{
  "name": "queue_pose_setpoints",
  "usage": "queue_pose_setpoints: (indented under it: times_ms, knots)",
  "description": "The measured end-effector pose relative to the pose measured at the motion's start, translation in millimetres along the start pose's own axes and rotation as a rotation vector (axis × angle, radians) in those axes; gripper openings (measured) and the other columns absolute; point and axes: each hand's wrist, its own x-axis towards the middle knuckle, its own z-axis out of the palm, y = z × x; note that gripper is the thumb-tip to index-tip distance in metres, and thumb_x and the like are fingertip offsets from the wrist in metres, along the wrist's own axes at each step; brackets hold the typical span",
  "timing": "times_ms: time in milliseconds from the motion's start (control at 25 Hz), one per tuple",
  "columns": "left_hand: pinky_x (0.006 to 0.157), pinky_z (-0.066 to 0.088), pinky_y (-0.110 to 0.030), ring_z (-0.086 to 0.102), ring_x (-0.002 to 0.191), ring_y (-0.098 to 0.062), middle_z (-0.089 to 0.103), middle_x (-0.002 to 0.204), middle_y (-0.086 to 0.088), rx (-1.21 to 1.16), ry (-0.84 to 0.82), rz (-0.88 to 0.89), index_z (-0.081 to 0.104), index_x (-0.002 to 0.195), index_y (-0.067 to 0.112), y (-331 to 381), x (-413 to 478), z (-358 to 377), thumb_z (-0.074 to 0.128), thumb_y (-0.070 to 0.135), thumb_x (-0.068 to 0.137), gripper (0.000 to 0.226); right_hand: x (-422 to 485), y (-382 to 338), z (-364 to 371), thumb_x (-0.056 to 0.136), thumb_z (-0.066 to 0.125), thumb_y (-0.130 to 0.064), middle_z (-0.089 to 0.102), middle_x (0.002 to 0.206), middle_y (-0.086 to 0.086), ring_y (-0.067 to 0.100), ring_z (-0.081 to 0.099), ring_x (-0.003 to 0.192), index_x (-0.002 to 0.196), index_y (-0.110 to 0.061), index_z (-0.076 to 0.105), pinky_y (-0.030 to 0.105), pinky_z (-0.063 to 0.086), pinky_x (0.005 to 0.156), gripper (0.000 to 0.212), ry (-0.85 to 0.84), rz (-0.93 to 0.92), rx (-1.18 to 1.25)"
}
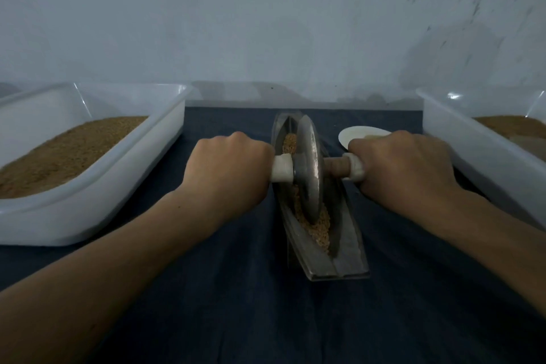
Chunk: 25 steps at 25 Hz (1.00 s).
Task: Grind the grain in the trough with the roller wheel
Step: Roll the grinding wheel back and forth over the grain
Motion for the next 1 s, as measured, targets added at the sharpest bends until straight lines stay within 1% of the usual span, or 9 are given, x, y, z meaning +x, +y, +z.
queue_pose_setpoints:
  times_ms: [160,280,360,440,520,680,800,880,1000]
  knots:
    - [0.049,0.027,-0.029,0.043,0.050,-0.021,0.039,0.062,0.004,0.008,-0.123,-0.050,0.061,0.081,0.025,2.5,34.6,15.4,0.064,0.026,0.081,0.003,30.3,-6.0,23.6,0.079,0.073,-0.031,0.033,0.062,-0.009,0.021,0.037,0.055,0.072,-0.027,0.043,0.026,0.022,0.051,0.031,-0.204,0.131,0.051]
    - [0.059,0.036,-0.035,0.063,0.074,-0.030,0.058,0.080,-0.003,0.007,-0.187,-0.087,0.065,0.093,0.023,-2.0,57.3,15.4,0.058,0.023,0.087,0.010,48.4,-3.7,33.1,0.089,0.066,-0.038,0.040,0.070,-0.005,0.024,0.044,0.066,0.080,-0.031,0.044,0.032,0.030,0.056,0.024,-0.273,0.176,0.096]
    - [0.053,0.032,-0.032,0.052,0.058,-0.023,0.045,0.068,0.002,-0.010,-0.141,-0.071,0.061,0.086,0.024,-0.5,40.7,12.1,0.062,0.024,0.084,0.002,37.2,-0.3,26.3,0.085,0.070,-0.034,0.034,0.064,-0.008,0.021,0.039,0.058,0.075,-0.031,0.038,0.027,0.021,0.050,0.034,-0.237,0.120,0.044]
    - [0.045,0.015,-0.024,0.018,0.043,-0.012,0.021,0.057,0.008,-0.026,-0.058,-0.037,0.046,0.070,0.027,4.1,8.1,5.2,0.073,0.026,0.073,0.027,15.2,-1.4,10.4,0.068,0.080,-0.030,0.019,0.059,-0.013,0.014,0.023,0.047,0.070,-0.031,0.030,0.020,0.010,0.049,0.051,-0.124,0.000,0.005]
    - [0.048,0.004,-0.018,-0.001,0.046,-0.008,0.007,0.057,0.011,-0.038,0.020,-0.020,0.034,0.065,0.030,2.0,-8.6,-2.5,0.080,0.027,0.058,0.047,3.6,-0.7,-0.6,0.054,0.085,-0.027,0.006,0.062,-0.015,0.014,0.013,0.048,0.068,-0.030,0.026,0.016,0.005,0.054,0.060,-0.028,-0.052,0.015]
    - [0.045,0.009,-0.023,0.012,0.044,-0.012,0.021,0.056,0.007,-0.001,-0.086,-0.081,0.038,0.069,0.028,4.9,8.1,11.3,0.072,0.024,0.074,0.035,23.5,-2.2,11.0,0.071,0.079,-0.031,0.026,0.058,-0.012,0.018,0.032,0.047,0.070,-0.029,0.032,0.021,0.013,0.049,0.047,-0.159,0.028,-0.018]
    - [0.049,0.022,-0.031,0.027,0.049,-0.017,0.032,0.062,0.003,-0.016,-0.097,-0.147,0.043,0.079,0.023,1.2,44.4,25.3,0.062,0.024,0.087,0.021,54.0,-6.3,26.0,0.090,0.067,-0.037,0.053,0.076,-0.001,0.029,0.059,0.073,0.082,-0.029,0.045,0.031,0.031,0.055,0.025,-0.254,0.128,0.069]
    - [0.050,0.024,-0.032,0.029,0.052,-0.017,0.032,0.063,0.004,-0.033,-0.113,-0.159,0.042,0.080,0.023,-0.4,46.2,27.7,0.063,0.029,0.087,0.023,57.3,-4.9,23.8,0.091,0.066,-0.040,0.052,0.076,-0.002,0.026,0.055,0.071,0.083,-0.030,0.046,0.031,0.031,0.055,0.024,-0.272,0.125,0.074]
    - [0.046,0.011,-0.025,0.015,0.046,-0.011,0.023,0.057,0.009,-0.052,-0.022,-0.038,0.032,0.073,0.027,-1.7,14.0,21.2,0.070,0.032,0.077,0.038,28.3,-0.7,6.7,0.079,0.074,-0.038,0.032,0.061,-0.012,0.011,0.029,0.049,0.074,-0.033,0.038,0.023,0.016,0.047,0.037,-0.204,0.012,0.012]
